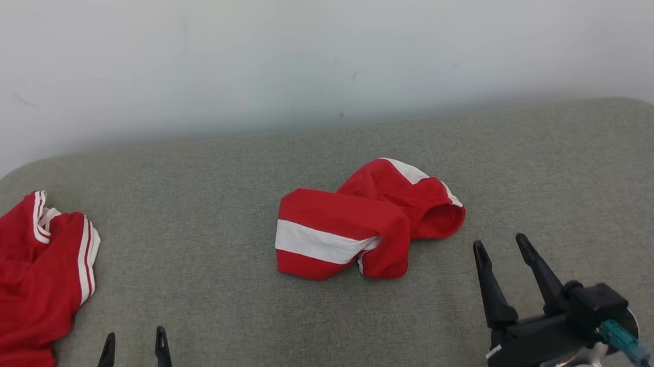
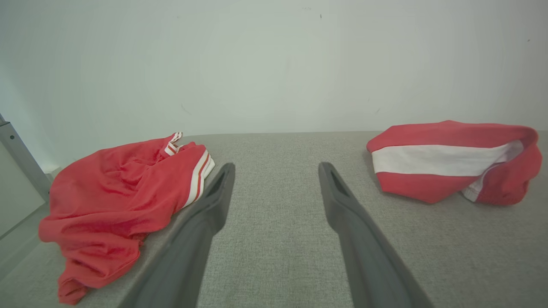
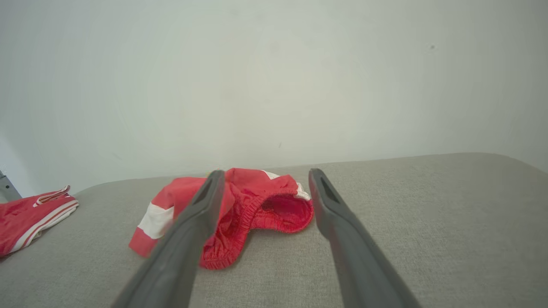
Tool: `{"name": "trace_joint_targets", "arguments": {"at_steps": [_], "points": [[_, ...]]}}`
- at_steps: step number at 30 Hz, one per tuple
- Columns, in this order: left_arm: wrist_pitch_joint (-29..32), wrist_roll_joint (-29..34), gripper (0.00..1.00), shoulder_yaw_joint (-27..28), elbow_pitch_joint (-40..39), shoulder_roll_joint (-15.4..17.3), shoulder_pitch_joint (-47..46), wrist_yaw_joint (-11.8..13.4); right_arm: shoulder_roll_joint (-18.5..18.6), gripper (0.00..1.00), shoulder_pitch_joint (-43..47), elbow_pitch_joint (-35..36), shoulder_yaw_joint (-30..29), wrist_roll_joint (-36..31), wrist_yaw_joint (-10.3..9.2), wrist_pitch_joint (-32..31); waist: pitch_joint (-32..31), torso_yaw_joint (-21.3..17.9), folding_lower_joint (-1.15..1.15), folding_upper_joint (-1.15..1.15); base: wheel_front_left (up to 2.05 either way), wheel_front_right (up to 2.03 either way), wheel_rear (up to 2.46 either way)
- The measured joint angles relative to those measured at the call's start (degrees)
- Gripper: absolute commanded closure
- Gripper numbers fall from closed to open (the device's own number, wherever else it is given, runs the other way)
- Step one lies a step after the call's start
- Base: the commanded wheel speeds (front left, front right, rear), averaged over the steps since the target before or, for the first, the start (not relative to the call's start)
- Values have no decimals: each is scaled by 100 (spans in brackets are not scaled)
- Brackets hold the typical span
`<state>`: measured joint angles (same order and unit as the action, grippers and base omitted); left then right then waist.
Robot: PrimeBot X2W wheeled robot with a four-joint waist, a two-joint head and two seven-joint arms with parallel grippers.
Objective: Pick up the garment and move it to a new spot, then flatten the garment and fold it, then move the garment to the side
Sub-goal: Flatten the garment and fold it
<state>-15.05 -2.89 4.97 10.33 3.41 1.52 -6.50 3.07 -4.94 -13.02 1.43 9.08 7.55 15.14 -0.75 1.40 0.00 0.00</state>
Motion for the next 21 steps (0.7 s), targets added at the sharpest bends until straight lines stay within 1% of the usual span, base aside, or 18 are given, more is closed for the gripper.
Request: {"name": "trace_joint_targets", "arguments": {"at_steps": [4, 8, 12, 21], "points": [[0, 0, 0, -67, 31, -16, -41, -5, 113, 0, -509, -199, 87, -8, 0, 0, 26, 115, 0, 0, 0, 0, 0], [0, -11, 0, -119, 63, -20, -101, -5, 221, 0, -1015, -636, 120, -8, 0, 1, 79, 263, 0, 0, 0, 0, 0], [0, -26, 0, -241, 111, -29, -233, -7, 364, 0, -1668, -1499, 60, 2, 0, -1, 250, 439, 0, 0, 0, 0, 0], [0, -115, 0, -420, 202, -42, -511, 1, 517, 0, -2466, -3118, -138, 102, 0, -1, 640, 784, 1, 0, 0, 0, 0]]}}
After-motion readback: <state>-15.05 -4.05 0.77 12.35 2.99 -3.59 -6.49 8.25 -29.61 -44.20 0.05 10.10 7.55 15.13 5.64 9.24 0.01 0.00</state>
